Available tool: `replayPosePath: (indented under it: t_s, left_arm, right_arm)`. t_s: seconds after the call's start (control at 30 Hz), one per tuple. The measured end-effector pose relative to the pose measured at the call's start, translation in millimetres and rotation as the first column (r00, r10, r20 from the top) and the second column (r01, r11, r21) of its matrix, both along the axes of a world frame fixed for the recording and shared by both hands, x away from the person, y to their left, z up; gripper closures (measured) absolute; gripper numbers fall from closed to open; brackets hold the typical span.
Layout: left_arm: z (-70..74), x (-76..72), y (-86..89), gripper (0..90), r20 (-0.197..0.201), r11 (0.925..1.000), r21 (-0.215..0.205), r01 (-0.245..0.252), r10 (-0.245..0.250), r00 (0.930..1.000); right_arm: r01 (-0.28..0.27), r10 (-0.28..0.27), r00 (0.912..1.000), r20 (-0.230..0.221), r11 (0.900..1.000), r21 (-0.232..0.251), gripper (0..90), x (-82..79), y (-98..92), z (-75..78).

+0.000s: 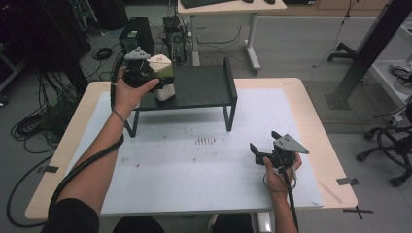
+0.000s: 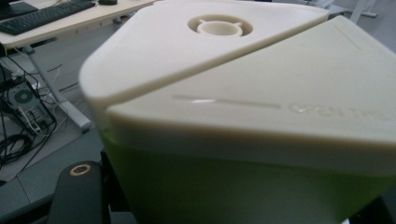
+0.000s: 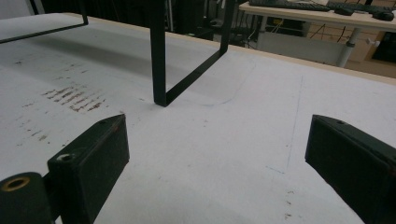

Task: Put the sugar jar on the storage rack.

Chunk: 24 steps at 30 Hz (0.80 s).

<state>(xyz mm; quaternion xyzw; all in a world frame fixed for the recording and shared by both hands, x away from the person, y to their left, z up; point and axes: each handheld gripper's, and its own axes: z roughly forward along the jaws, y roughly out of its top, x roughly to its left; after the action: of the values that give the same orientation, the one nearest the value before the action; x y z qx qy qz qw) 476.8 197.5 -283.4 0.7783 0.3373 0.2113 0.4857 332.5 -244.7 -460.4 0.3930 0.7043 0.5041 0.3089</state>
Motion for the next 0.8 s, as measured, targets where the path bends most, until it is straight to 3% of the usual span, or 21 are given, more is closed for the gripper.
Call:
replayPosePath:
  t_s: [0.27, 0.8]
  left_arm:
    - [-6.5, 1.2, 5.0, 27.9, -0.002, 0.9983, -0.058, -0.004, 0.004, 1.0000]
    - [-5.8, 2.1, 4.8, 27.9, -0.014, 0.9985, -0.055, -0.002, 0.001, 0.9999]
  right_arm:
    - [-0.002, 0.002, 1.0000, 0.000, 1.000, 0.003, 6.5, 0.1, 0.0, -0.1]
    - [0.006, -0.006, 1.0000, 0.006, 1.000, 0.003, 6.4, -0.7, -0.4, 0.4]
